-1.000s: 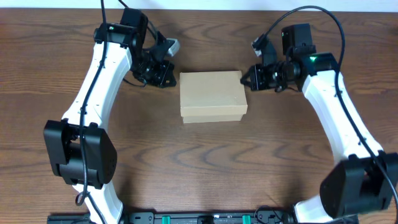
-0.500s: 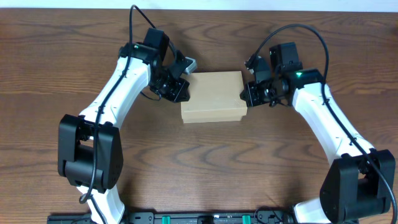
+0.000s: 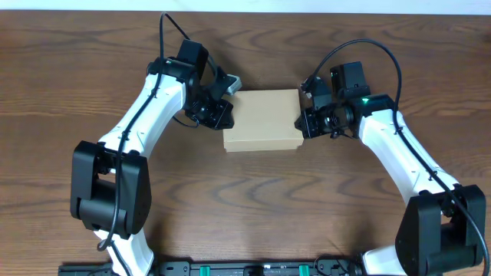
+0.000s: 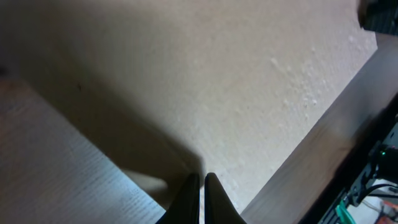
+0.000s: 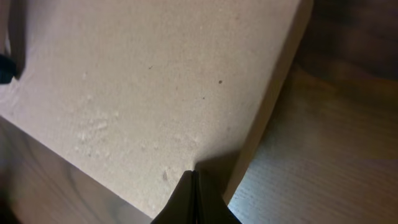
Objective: Pack container
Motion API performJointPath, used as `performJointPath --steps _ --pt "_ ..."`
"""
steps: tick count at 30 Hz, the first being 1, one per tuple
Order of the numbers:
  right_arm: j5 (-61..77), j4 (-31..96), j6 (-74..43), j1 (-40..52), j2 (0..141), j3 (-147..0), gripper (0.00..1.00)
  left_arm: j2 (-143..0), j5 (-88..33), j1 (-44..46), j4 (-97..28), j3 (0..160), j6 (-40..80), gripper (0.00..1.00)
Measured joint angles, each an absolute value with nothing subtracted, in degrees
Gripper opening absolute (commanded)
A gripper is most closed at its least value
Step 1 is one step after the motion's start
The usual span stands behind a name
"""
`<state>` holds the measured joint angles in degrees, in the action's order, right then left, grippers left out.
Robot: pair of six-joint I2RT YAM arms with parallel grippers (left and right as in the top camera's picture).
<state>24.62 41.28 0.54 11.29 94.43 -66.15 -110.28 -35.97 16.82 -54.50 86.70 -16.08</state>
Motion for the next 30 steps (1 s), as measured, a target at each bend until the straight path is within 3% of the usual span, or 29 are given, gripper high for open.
performJointPath --steps 6,12,18,27,28,29,30 --pt "23.6 43.0 0.5 11.4 88.9 -66.7 0.01 -104.6 -33.6 16.8 -55.2 86.7 -14.5 0.06" --pt "22.4 43.1 0.6 11.7 74.5 -70.5 0.01 -87.5 -29.8 16.8 -58.6 86.7 -13.3 0.06" --pt "22.2 55.9 0.6 11.8 60.2 -71.3 0.02 -70.1 -28.3 18.0 -64.9 85.1 -13.1 0.06" --pt "22.1 59.1 -2.5 11.9 39.7 -52.1 0.04 -46.5 -28.3 20.8 -58.2 57.2 -9.8 0.07" --pt "22.1 59.1 -3.6 11.9 37.4 -49.8 0.15 -45.1 -28.3 20.8 -57.2 54.7 -9.0 0.10" --pt "22.1 59.0 -4.4 11.9 35.9 -48.5 0.33 -44.1 -28.3 20.8 -56.5 52.9 -8.3 0.17" --pt "22.1 58.8 -6.2 11.9 34.4 -47.3 0.71 -43.3 -28.3 20.8 -56.3 51.7 -7.6 0.40"
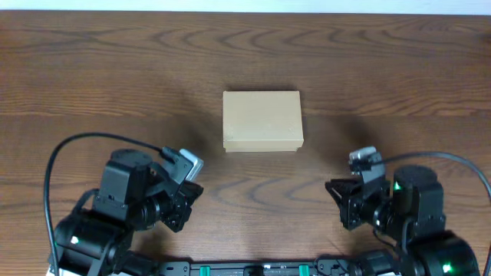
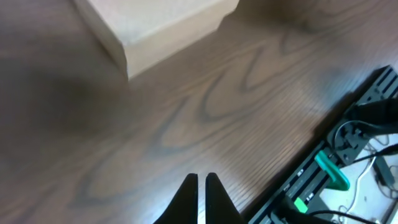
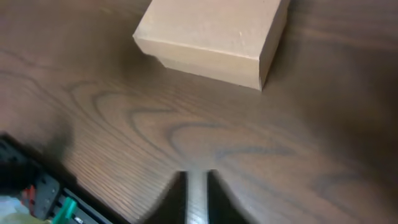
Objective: Pack container
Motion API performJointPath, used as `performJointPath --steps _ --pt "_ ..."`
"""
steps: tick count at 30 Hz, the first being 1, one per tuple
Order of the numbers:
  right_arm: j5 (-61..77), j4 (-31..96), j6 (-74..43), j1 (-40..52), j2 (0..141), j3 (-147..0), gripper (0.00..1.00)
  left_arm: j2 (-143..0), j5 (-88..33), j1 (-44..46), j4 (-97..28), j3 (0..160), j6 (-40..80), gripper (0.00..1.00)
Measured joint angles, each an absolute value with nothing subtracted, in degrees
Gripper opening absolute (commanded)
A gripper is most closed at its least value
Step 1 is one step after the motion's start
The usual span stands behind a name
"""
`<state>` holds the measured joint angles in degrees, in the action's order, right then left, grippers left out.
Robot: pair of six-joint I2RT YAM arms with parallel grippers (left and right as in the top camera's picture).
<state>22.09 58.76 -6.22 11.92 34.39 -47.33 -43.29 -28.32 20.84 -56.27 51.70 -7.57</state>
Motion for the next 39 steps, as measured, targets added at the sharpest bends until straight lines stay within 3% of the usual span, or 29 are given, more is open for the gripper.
performJointPath --steps 1,11,30,39 --pt "22.1 58.7 -7.8 11.9 33.3 -46.6 0.99 -42.7 -28.3 20.8 -56.1 51.0 -7.2 0.96" --pt "22.2 59.7 -17.5 11.9 31.4 -46.1 0.99 -41.6 -28.2 20.8 -56.6 50.7 -5.1 0.95" --pt "22.2 59.8 -18.9 11.9 31.4 -46.0 0.99 -40.7 -27.8 20.8 -56.6 50.7 -4.7 0.95" --pt "22.2 59.8 -18.9 11.9 31.4 -46.0 0.99 -30.0 -23.0 15.5 -53.0 49.0 -4.7 0.95"
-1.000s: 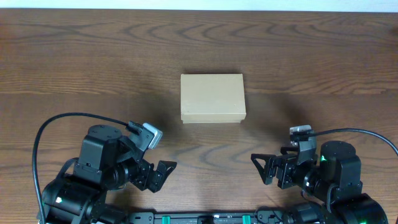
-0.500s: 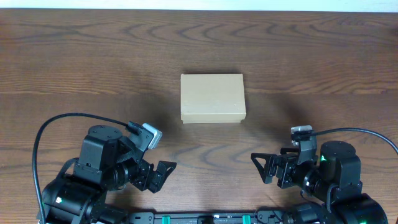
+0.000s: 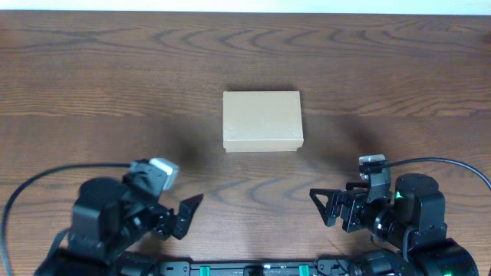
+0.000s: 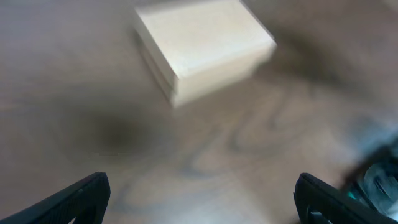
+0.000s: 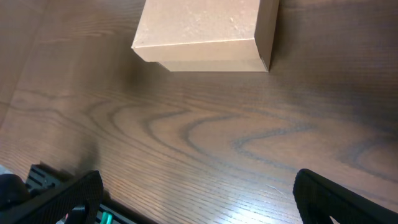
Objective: Pack container
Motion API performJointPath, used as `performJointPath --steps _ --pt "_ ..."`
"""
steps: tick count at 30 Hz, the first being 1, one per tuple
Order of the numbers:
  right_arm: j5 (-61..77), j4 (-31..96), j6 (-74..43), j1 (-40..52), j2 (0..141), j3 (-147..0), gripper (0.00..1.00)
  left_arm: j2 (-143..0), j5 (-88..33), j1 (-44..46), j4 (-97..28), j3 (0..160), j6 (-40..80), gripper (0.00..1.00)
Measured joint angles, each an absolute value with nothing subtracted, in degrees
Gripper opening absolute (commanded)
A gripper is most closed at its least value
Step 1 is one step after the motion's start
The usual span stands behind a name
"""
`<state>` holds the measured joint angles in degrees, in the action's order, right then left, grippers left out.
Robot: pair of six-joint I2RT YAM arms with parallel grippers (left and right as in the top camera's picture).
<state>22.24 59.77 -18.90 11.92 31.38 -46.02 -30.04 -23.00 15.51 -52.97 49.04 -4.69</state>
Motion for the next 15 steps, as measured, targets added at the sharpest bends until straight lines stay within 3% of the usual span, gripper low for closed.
performJointPath --steps 7,15 --pt "22.2 59.8 -18.9 11.9 31.4 -45.9 0.99 -15.6 -20.1 5.7 -37.9 32.8 -3.3 0.95" --pt "22.2 59.8 -18.9 11.9 31.4 -45.9 0.99 -7.6 -13.6 0.6 -30.9 18.4 3.1 0.95"
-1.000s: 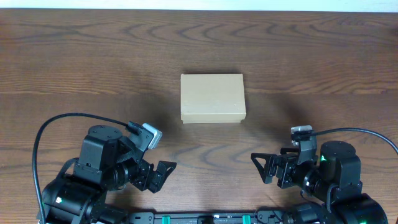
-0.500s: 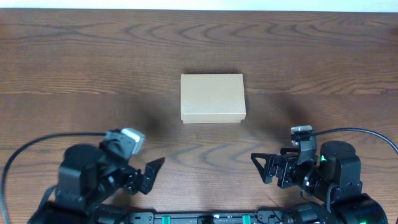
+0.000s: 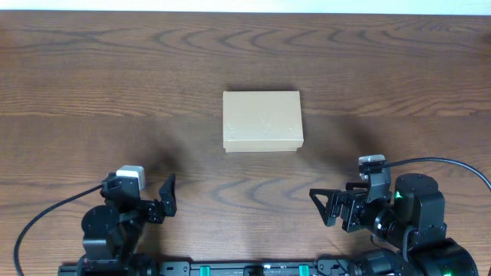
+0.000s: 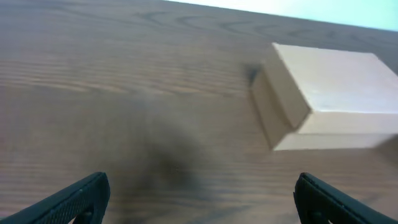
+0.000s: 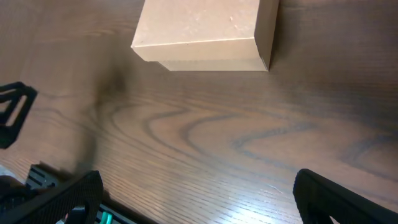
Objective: Pack container
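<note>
A closed tan cardboard box [image 3: 262, 121] sits on the wooden table [image 3: 399, 61], a little behind its middle. Both arms are drawn back to the front edge, well short of the box. My left gripper [image 4: 200, 200] is open wide with nothing between its fingers; the box [image 4: 329, 93] lies ahead of it to the upper right. My right gripper [image 5: 198, 200] is also open wide and empty, with the box [image 5: 205, 31] straight ahead at the top of its view.
A black rail with green clips [image 3: 253, 270] runs along the table's front edge between the two arm bases. One finger of the left gripper [image 5: 12, 112] shows at the left edge of the right wrist view. A cable loops from each arm.
The left arm has pulled in and turned, so the box now lies at the upper right of its wrist view instead of the upper middle. The right arm and the box are unchanged.
Both grippers were shut and pressed against the box top, one at its left side and one at its right. Then both arms were back near the front edge, still shut. By the last moment both stood open wide. The box has stayed in place.
</note>
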Motion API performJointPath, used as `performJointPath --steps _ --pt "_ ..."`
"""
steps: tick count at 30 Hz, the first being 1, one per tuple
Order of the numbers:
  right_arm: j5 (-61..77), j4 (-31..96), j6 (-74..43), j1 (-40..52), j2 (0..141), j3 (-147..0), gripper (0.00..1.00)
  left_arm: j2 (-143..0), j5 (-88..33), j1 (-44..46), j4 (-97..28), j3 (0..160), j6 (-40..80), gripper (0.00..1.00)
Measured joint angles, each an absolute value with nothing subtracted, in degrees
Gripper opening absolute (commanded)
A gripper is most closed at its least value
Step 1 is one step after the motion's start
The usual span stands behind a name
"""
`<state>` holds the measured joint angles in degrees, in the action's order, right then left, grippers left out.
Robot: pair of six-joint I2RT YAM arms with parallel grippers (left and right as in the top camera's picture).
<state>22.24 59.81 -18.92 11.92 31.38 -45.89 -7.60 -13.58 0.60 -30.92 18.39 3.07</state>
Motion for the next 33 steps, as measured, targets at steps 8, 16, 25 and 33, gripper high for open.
performJointPath --steps 8,16,25,33 --pt "22.3 59.8 -18.9 11.9 31.4 -45.9 0.99 -2.8 -12.4 -1.0 -24.5 10.7 4.9 0.96" --pt "22.2 59.8 -18.9 11.9 31.4 -45.9 0.99 -0.7 -12.0 -1.0 -20.1 7.4 6.2 0.95" --pt "22.3 59.8 -18.9 11.9 31.4 -45.9 0.99 -0.7 -12.0 -1.0 -20.1 7.4 6.0 0.95" --pt "22.3 59.8 -18.9 11.9 31.4 -45.9 0.99 -0.7 -12.0 -1.0 -20.1 7.4 6.0 0.95"
